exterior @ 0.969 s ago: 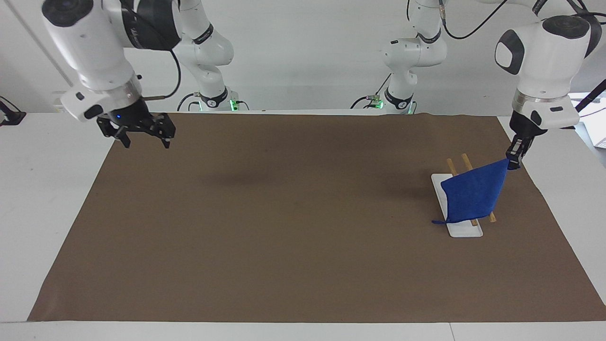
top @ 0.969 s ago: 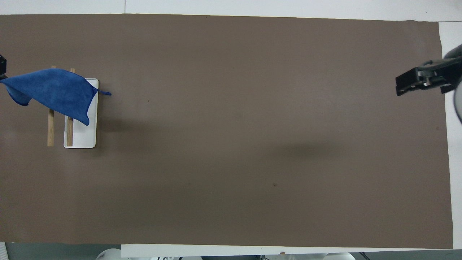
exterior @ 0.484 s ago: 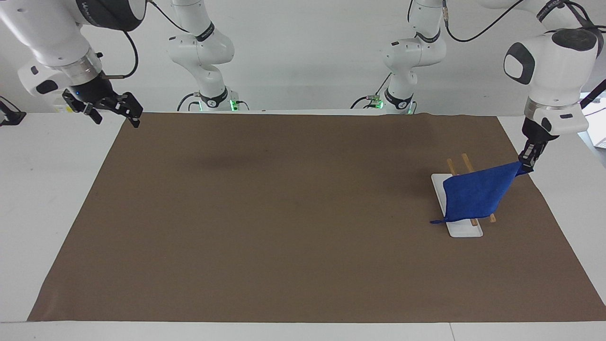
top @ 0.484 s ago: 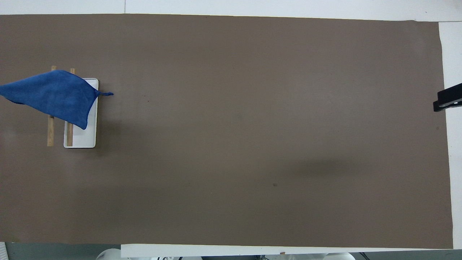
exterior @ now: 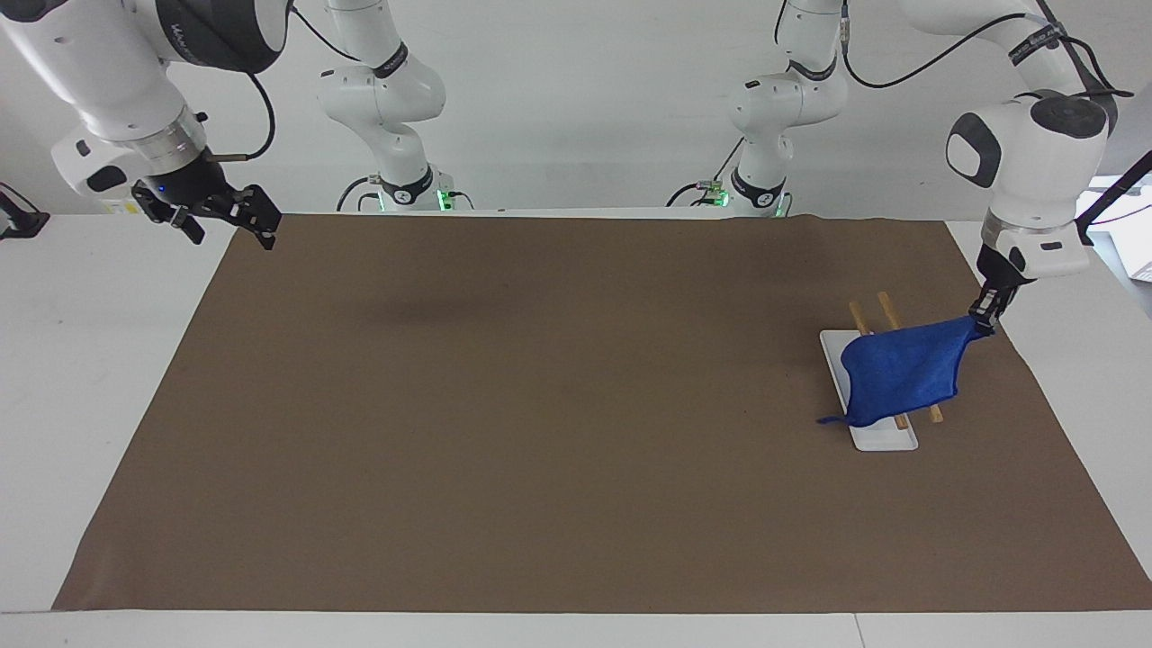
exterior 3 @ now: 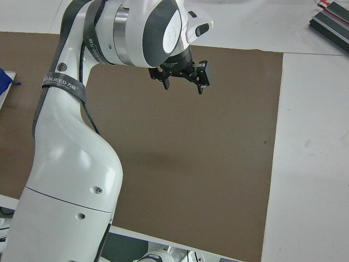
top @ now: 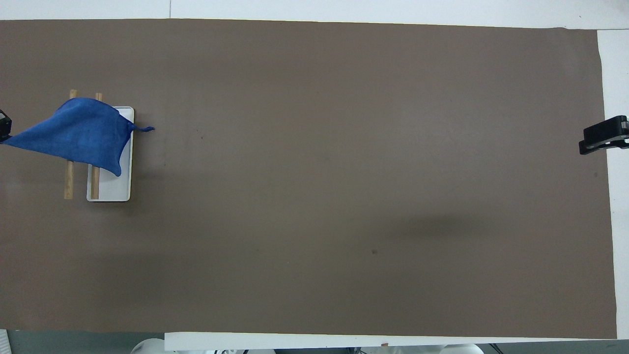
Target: Right arm passes towel to left arm to hang
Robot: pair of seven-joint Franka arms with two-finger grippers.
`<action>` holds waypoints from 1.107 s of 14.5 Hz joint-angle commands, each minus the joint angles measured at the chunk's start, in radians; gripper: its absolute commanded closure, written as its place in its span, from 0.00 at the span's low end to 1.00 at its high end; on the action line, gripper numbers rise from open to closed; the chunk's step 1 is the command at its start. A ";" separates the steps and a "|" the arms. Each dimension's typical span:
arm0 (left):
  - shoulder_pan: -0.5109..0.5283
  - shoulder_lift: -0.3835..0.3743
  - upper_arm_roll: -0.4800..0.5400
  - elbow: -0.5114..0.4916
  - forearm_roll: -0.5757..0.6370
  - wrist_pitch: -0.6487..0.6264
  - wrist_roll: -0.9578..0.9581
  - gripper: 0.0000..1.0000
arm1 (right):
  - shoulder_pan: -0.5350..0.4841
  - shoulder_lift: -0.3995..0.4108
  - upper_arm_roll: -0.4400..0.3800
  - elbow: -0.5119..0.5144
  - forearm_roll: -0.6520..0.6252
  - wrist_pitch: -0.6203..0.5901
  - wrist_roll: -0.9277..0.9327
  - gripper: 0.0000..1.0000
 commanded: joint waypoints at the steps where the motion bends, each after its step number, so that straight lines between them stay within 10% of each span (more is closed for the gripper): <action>1: 0.043 -0.019 -0.009 -0.043 0.014 0.044 0.018 0.70 | 0.004 -0.028 -0.001 -0.039 0.013 0.023 -0.013 0.00; 2: 0.051 -0.014 -0.009 -0.026 0.007 0.038 0.009 0.25 | 0.004 -0.028 -0.001 -0.039 0.013 0.023 -0.013 0.00; 3: 0.055 -0.014 -0.009 -0.023 0.004 0.029 0.003 0.00 | 0.004 -0.029 -0.001 -0.039 0.013 0.023 -0.013 0.00; 8: -0.006 -0.025 -0.018 0.018 0.000 -0.132 0.008 0.00 | 0.004 -0.032 -0.001 -0.039 0.013 0.025 -0.007 0.00; 16: -0.081 0.053 -0.021 0.391 -0.165 -0.652 0.424 0.00 | -0.003 -0.034 -0.001 -0.034 0.013 0.008 -0.010 0.00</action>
